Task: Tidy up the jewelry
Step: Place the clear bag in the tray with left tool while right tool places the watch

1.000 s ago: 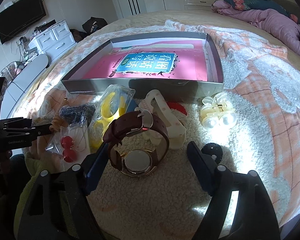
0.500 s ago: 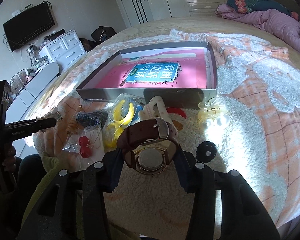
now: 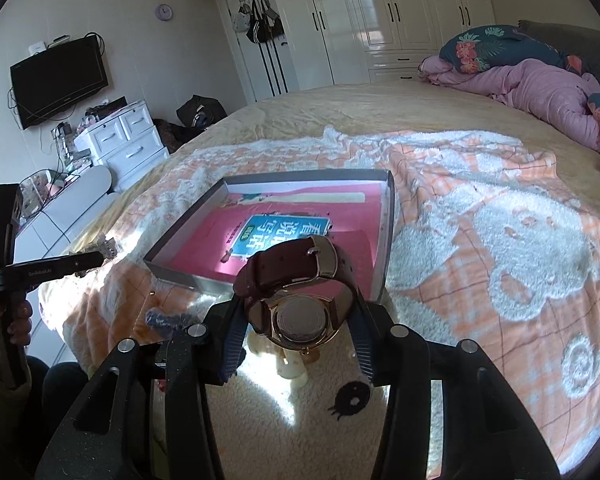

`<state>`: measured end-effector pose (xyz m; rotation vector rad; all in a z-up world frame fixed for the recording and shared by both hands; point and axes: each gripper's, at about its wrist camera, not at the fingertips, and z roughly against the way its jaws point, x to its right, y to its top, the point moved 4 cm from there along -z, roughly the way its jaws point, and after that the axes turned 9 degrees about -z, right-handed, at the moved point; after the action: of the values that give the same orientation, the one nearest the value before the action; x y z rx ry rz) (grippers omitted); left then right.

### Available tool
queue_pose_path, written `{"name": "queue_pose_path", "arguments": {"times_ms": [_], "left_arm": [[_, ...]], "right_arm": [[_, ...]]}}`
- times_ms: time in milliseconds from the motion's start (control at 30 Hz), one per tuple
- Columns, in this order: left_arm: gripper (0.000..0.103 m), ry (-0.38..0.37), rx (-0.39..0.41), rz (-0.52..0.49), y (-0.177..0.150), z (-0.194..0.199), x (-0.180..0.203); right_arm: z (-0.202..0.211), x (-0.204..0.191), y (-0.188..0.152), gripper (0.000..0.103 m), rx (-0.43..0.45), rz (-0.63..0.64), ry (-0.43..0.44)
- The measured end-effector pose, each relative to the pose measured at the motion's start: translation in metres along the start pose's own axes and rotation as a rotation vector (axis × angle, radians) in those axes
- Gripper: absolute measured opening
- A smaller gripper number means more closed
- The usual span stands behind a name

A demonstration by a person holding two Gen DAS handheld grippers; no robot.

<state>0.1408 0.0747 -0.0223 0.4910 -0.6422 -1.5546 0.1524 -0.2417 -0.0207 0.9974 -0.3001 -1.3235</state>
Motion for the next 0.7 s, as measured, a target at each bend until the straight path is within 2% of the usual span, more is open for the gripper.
{"name": "queue_pose_path", "arguments": {"times_ms": [400, 700], "left_arm": [[0.019, 0.022, 0.007, 0.002, 0.043, -0.035, 0.006], [0.019, 0.024, -0.013, -0.008, 0.06, -0.071, 0.021]], "right_arm": [[-0.033, 0.011, 0.043, 0.045, 0.02, -0.012, -0.017], [-0.079, 0.02, 0.044, 0.045, -0.06, -0.055, -0.031]]}}
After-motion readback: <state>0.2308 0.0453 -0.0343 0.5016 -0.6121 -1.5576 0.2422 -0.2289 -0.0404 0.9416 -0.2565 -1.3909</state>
